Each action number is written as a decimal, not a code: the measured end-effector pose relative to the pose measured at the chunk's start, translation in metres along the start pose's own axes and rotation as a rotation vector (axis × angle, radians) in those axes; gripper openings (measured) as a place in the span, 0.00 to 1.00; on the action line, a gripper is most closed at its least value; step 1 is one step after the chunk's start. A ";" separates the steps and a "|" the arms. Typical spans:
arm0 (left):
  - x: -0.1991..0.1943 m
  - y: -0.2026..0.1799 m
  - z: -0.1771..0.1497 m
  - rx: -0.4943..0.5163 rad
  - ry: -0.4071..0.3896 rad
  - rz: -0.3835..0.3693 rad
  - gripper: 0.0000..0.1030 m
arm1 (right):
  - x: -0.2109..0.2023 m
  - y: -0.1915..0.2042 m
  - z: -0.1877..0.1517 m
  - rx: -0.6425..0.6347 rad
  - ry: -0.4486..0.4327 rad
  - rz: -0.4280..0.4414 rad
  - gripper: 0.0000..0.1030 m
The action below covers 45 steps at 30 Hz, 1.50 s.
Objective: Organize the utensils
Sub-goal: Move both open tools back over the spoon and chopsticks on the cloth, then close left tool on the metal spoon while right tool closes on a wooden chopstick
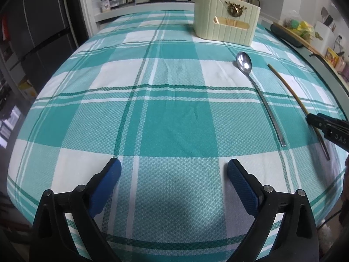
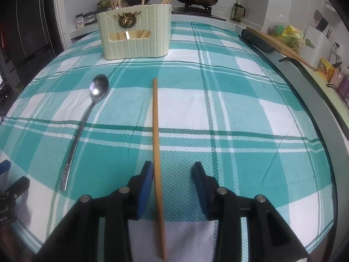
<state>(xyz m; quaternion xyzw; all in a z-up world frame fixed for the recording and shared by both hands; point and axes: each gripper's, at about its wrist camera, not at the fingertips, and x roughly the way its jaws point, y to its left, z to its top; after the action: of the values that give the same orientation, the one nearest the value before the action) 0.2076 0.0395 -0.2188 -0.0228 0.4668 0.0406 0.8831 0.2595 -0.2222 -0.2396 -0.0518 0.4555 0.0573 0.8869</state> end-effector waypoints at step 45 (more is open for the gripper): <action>0.069 -0.084 0.121 0.275 0.061 -0.233 0.38 | -0.007 -0.024 -0.015 0.032 -0.062 0.154 0.40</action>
<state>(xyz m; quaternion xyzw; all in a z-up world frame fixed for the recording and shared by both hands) 0.3539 -0.0309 -0.2078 0.0432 0.4885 -0.1270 0.8622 0.2473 -0.2486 -0.2416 -0.0005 0.4313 0.1194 0.8943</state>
